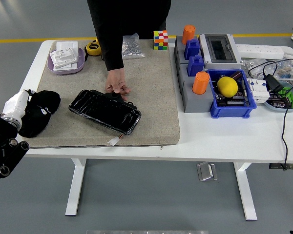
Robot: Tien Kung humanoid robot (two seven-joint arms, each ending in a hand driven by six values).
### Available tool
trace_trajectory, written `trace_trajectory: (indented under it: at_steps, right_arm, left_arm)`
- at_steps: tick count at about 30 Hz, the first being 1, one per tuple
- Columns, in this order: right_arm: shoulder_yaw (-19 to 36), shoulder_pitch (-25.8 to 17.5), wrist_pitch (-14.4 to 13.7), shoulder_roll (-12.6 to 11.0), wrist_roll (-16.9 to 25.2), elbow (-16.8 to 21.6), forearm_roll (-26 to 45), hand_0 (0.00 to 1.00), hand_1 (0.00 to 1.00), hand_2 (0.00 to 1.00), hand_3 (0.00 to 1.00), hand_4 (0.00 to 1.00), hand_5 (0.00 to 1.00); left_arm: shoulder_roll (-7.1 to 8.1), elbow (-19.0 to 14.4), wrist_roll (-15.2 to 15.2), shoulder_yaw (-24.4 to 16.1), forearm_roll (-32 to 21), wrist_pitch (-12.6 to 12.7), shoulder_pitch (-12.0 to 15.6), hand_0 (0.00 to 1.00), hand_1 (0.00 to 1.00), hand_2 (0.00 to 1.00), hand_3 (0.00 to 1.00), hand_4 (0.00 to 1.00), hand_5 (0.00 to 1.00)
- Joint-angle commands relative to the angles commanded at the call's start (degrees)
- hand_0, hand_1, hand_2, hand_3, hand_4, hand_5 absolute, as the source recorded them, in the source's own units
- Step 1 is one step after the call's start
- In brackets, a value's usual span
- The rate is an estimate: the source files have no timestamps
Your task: Pick the rag up,wipe the panel,place it on the desk
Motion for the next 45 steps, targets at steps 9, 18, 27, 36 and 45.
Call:
trace_trajectory:
  at_steps: [9,18,27,36,45]
  right_arm:
    - [0.1,0.0,0.0,0.1,0.0,0.0,-0.1,0.718,0.594,0.66,0.574,0.971,0.528]
    - [0.1,0.0,-0.1,0.1,0.1,0.0,0.0,0.719,0.594,0.66,0.574,0.971,0.528]
    - [-0.3,-0.2,0.0,0.2,0.1,-0.1,0.2,0.718,0.594,0.661,0.574,0.971,0.528]
    - [-0.4,-0.4,-0.1,0.3,0.2,0.0,0.1,0.718,0.594,0.66,0.574,0.972,0.528]
    - [-0.7,-0.4,0.1,0.2,0.1,-0.2,0.2,0.717,0.594,0.661,0.574,0.972,0.53]
  left_arm:
    - [0.02,-0.2,-0.6,0.3,1.3,2.5,0.0,0.28,0.372,0.556,0.446,0.378,0.002]
    - [0.24,-0.6,-2.2,0.2,-0.7,3.5,0.3,0.276,0.328,0.527,0.346,0.272,0.002]
    - [1.12,-6.4,-5.4,-0.4,-8.0,3.5,1.8,0.265,0.299,0.523,0.339,0.231,0.002]
    - [1.73,-15.0,-7.7,0.3,-14.6,4.0,2.3,0.267,0.294,0.517,0.334,0.221,0.002]
    - [1.28,-14.3,-9.8,3.6,-17.4,4.8,1.9,0.27,0.292,0.511,0.334,0.214,0.002]
